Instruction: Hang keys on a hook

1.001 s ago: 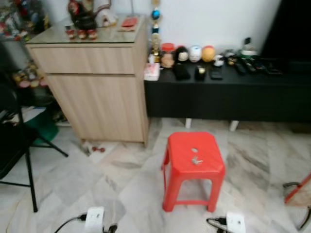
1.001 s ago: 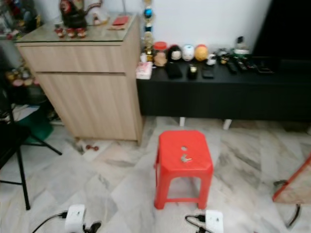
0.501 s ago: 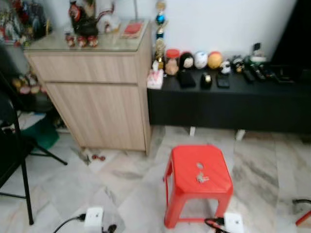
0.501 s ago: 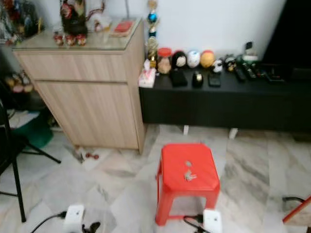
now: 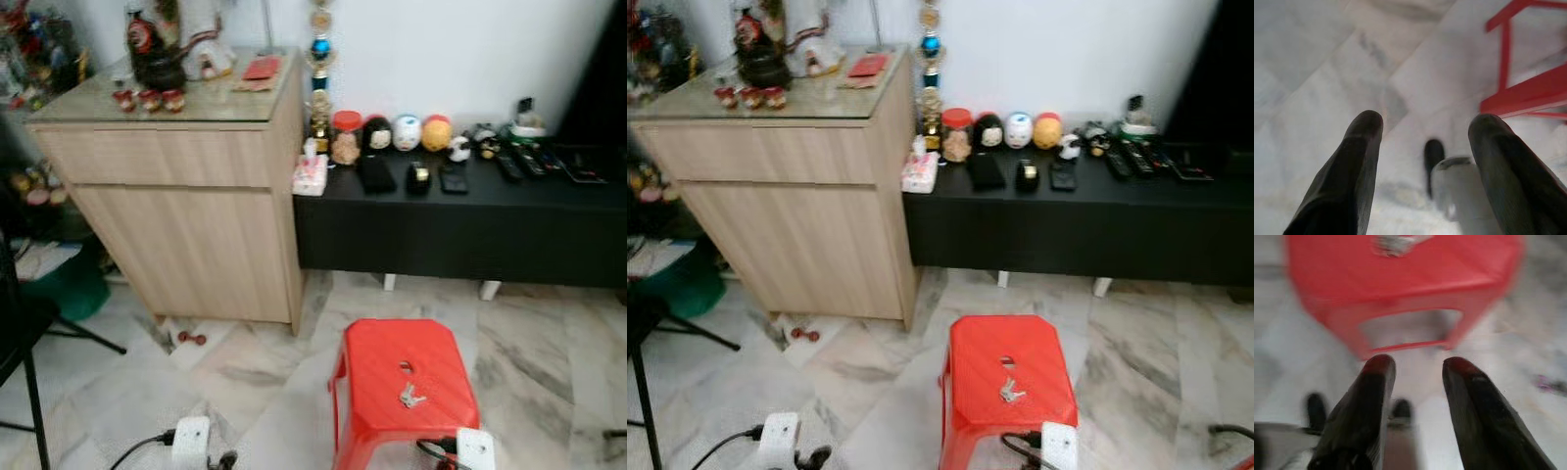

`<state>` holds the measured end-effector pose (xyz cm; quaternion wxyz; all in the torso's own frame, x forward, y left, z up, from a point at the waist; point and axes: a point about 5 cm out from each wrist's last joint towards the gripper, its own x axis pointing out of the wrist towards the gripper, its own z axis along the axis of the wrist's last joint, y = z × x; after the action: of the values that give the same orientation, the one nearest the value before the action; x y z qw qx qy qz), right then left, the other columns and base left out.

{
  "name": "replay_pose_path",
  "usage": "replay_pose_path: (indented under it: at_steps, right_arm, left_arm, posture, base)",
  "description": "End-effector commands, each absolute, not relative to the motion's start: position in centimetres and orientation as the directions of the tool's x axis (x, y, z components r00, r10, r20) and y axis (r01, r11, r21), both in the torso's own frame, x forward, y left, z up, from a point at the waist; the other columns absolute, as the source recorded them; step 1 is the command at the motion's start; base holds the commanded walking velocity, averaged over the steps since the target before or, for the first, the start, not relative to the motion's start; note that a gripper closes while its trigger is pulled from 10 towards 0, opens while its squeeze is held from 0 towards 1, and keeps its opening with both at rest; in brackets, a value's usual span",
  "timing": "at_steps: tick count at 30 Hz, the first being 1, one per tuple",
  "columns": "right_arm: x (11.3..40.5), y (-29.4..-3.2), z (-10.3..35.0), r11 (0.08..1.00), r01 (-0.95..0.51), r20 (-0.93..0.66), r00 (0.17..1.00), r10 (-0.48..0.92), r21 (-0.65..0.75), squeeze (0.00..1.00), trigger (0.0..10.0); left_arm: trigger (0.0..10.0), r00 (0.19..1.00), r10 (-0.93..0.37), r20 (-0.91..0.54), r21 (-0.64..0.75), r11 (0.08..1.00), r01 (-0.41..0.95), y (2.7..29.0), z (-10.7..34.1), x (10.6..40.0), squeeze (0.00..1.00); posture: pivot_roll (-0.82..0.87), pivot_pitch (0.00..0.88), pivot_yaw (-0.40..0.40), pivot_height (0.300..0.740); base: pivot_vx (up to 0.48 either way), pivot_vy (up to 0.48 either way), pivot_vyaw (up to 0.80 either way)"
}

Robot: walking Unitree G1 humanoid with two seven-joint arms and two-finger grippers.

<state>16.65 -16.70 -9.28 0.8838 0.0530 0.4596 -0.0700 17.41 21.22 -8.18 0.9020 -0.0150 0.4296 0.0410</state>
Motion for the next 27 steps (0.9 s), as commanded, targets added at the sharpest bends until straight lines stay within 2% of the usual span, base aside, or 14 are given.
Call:
replay_pose_path:
  at_steps: [1, 6, 27]
  right_arm:
    - [15.98, -17.9, -9.46, 0.982, 0.19, -0.827, 0.553, -0.107, 0.0, 0.0, 10.0]
    - [16.01, -17.93, -9.43, 0.981, 0.193, -0.824, 0.557, -0.109, 0.0, 0.0, 10.0]
    - [16.48, -17.77, -9.08, 0.98, 0.194, -0.784, 0.614, -0.092, 0.037, 0.0, 10.0]
  left_arm:
    - [10.0, 0.635, 0.043, -0.771, -0.001, 0.998, -0.069, 20.63, -8.02, 18.02, 0.0]
    - [10.0, 0.632, 0.044, -0.774, 0.001, 0.998, -0.067, 20.61, -8.06, 17.96, 0.0]
    - [10.0, 0.628, 0.052, -0.777, 0.003, 0.997, -0.079, 20.89, -8.11, 17.78, 0.0]
  posture:
    - [0.01, 0.002, 0.021, 0.74]
    - [0.01, 0.003, 0.021, 0.74]
    - [0.01, 0.0, 0.026, 0.74]
  base:
    - [0.311, 0.0, 0.0]
    - [0.301, 0.0, 0.0]
    - [0.0, 0.0, 0.0]
